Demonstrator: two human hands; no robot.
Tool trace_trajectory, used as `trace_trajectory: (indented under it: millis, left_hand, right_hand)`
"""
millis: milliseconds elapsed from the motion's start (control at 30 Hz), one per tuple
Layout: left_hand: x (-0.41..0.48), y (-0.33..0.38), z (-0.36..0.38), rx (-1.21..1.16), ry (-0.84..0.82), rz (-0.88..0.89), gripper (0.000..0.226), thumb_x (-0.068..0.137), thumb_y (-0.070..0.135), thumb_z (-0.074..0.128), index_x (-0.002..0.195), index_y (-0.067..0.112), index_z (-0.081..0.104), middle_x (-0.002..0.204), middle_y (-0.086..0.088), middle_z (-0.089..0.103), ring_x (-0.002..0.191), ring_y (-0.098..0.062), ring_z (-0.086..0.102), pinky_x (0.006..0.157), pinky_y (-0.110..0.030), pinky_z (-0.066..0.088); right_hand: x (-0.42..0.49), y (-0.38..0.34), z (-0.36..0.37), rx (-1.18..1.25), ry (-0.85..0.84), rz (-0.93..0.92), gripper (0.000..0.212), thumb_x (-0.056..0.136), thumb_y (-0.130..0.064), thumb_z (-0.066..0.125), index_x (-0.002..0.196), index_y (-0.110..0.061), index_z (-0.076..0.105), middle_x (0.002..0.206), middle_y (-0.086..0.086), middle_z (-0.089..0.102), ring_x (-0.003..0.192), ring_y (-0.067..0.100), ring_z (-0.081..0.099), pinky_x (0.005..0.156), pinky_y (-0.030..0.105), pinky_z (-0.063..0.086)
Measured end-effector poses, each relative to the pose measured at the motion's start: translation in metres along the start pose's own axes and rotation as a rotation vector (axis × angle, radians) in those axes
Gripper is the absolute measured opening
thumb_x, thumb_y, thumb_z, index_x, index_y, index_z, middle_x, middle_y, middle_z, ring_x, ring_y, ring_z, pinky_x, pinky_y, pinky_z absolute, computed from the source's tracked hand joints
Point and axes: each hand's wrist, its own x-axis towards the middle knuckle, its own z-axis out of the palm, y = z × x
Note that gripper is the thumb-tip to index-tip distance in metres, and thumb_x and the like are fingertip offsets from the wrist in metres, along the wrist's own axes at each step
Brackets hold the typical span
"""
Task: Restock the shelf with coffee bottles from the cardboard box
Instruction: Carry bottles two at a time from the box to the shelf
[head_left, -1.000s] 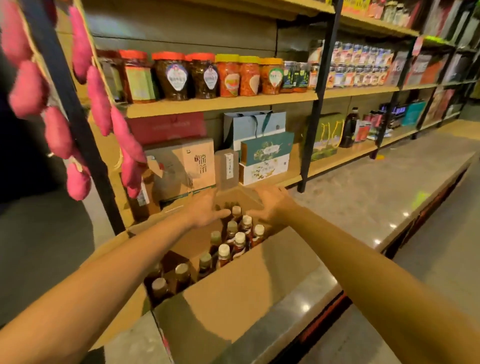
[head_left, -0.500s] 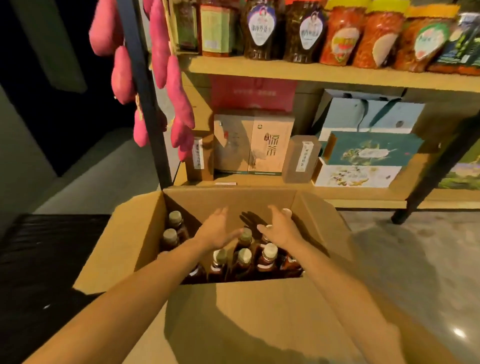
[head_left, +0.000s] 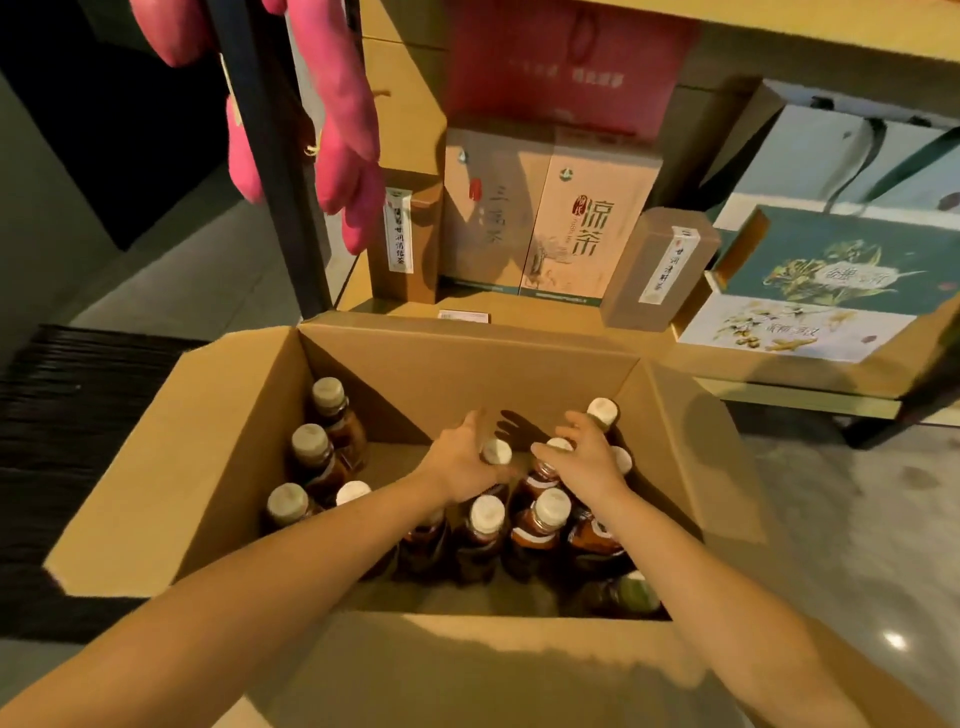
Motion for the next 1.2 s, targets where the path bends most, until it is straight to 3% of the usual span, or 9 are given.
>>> trace_trajectory:
  millis: [167, 300, 467, 567, 633, 800, 900, 1000, 1200]
  left_hand:
    - [0.014, -0.007, 0.001, 0.094, -0.125, -0.034, 0.088, 0.071, 0.037, 0.078, 0.142, 0.009, 0.033, 0.141, -0.009, 0.046, 0.13, -0.025, 0.044, 0.105, -0.03, 0.038]
    - [0.025, -0.009, 0.002, 0.209, -0.161, 0.006, 0.084, 0.069, 0.041, 0.079, 0.138, 0.014, 0.041, 0.138, -0.005, 0.049, 0.127, -0.024, 0.045, 0.105, -0.036, 0.039]
    - [0.029, -0.01, 0.009, 0.284, -0.151, -0.047, 0.089, 0.06, 0.053, 0.08, 0.134, 0.021, 0.045, 0.131, 0.0, 0.054, 0.121, -0.023, 0.049, 0.1, -0.043, 0.045]
    - [0.025, -0.008, 0.009, 0.304, -0.106, -0.063, 0.064, 0.065, 0.046, 0.08, 0.117, 0.017, 0.057, 0.111, -0.001, 0.063, 0.107, -0.023, 0.058, 0.09, -0.04, 0.05]
    - [0.022, -0.006, 0.008, 0.311, -0.089, -0.056, 0.047, 0.068, 0.04, 0.08, 0.103, 0.015, 0.061, 0.1, -0.001, 0.065, 0.099, -0.023, 0.06, 0.085, -0.039, 0.052]
    - [0.02, -0.004, 0.006, 0.309, -0.058, -0.047, 0.041, 0.071, 0.032, 0.078, 0.104, 0.014, 0.061, 0.098, -0.003, 0.065, 0.095, -0.023, 0.062, 0.083, -0.039, 0.053]
    - [0.017, -0.004, 0.005, 0.299, -0.009, -0.018, 0.039, 0.071, 0.032, 0.077, 0.103, 0.017, 0.061, 0.099, -0.002, 0.065, 0.096, -0.022, 0.061, 0.082, -0.037, 0.052]
    - [0.011, -0.008, 0.003, 0.25, 0.068, 0.003, 0.04, 0.068, 0.038, 0.077, 0.1, 0.02, 0.063, 0.095, 0.003, 0.067, 0.092, -0.019, 0.063, 0.079, -0.037, 0.053]
    - [-0.014, 0.008, -0.021, 0.115, 0.269, 0.124, 0.027, 0.068, 0.039, 0.076, 0.059, 0.026, 0.053, 0.062, 0.01, 0.059, 0.059, -0.008, 0.056, 0.055, -0.027, 0.048]
  right_hand:
    - [0.006, 0.017, 0.003, -0.056, -0.125, 0.007, 0.071, 0.077, -0.016, 0.076, 0.137, -0.017, 0.038, 0.138, 0.003, 0.046, 0.129, 0.02, 0.042, 0.101, 0.029, 0.039]
    - [0.01, 0.027, 0.008, -0.013, -0.099, 0.018, 0.065, 0.074, -0.01, 0.077, 0.13, -0.022, 0.046, 0.132, 0.0, 0.052, 0.127, 0.019, 0.046, 0.102, 0.03, 0.04]
    - [0.012, 0.028, 0.007, 0.06, -0.119, 0.091, 0.058, 0.077, -0.005, 0.073, 0.128, -0.02, 0.052, 0.117, -0.006, 0.055, 0.112, 0.011, 0.049, 0.088, 0.022, 0.038]
    - [0.014, 0.029, 0.007, 0.116, -0.157, 0.147, 0.059, 0.078, -0.005, 0.073, 0.131, -0.016, 0.051, 0.114, -0.004, 0.056, 0.116, 0.014, 0.05, 0.09, 0.022, 0.038]
    - [0.015, 0.028, 0.006, 0.106, -0.171, 0.15, 0.053, 0.077, -0.005, 0.074, 0.126, -0.014, 0.056, 0.109, -0.003, 0.06, 0.107, 0.013, 0.052, 0.089, 0.023, 0.04]
    - [0.012, 0.025, 0.004, 0.094, -0.158, 0.07, 0.026, 0.078, -0.006, 0.072, 0.094, -0.022, 0.059, 0.08, -0.015, 0.057, 0.088, 0.007, 0.053, 0.082, 0.023, 0.041]
    - [0.006, 0.019, 0.005, 0.067, -0.136, -0.001, 0.026, 0.08, -0.009, 0.071, 0.103, -0.017, 0.061, 0.085, -0.012, 0.058, 0.088, 0.005, 0.054, 0.083, 0.023, 0.041]
    - [0.002, 0.01, 0.003, 0.006, -0.064, -0.108, 0.033, 0.079, -0.017, 0.073, 0.109, -0.01, 0.061, 0.102, -0.001, 0.065, 0.103, 0.015, 0.059, 0.09, 0.027, 0.045]
    - [-0.018, -0.022, -0.007, -0.064, 0.163, -0.322, 0.034, 0.077, -0.029, 0.074, 0.103, -0.011, 0.063, 0.101, 0.002, 0.068, 0.1, 0.016, 0.061, 0.089, 0.032, 0.048]
